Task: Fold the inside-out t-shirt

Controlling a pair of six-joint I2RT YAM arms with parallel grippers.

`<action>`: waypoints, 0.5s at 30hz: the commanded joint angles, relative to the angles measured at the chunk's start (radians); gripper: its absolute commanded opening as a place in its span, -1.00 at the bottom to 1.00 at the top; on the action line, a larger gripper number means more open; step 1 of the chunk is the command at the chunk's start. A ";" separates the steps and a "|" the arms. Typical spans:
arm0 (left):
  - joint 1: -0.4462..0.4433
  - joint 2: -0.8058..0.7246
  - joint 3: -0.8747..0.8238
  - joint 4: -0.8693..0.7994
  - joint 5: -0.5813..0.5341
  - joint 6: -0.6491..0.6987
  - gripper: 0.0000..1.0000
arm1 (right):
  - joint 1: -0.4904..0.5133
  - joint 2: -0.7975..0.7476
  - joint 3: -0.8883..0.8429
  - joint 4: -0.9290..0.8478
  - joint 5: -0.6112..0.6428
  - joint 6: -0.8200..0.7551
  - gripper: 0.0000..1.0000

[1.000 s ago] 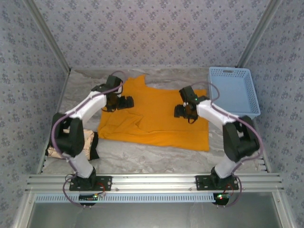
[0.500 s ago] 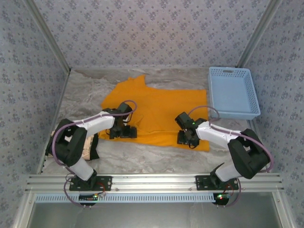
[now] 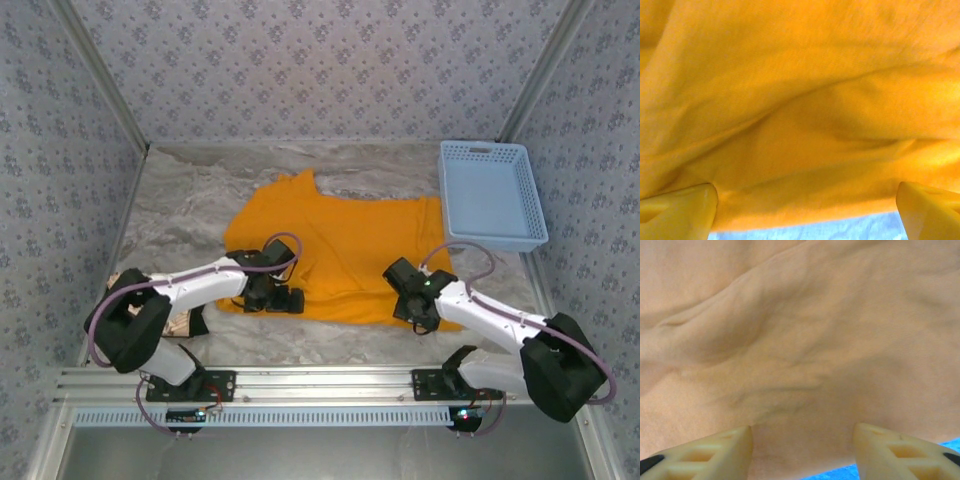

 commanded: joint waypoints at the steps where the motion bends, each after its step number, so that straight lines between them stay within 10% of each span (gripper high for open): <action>1: 0.035 -0.073 0.070 -0.189 -0.011 -0.027 0.87 | -0.050 -0.016 0.100 -0.076 0.061 -0.070 0.23; 8: 0.305 -0.187 0.264 -0.176 0.010 0.094 0.89 | -0.299 0.100 0.287 0.179 -0.058 -0.409 0.35; 15: 0.464 0.057 0.534 -0.051 0.054 0.325 0.89 | -0.490 0.449 0.618 0.272 -0.060 -0.492 0.33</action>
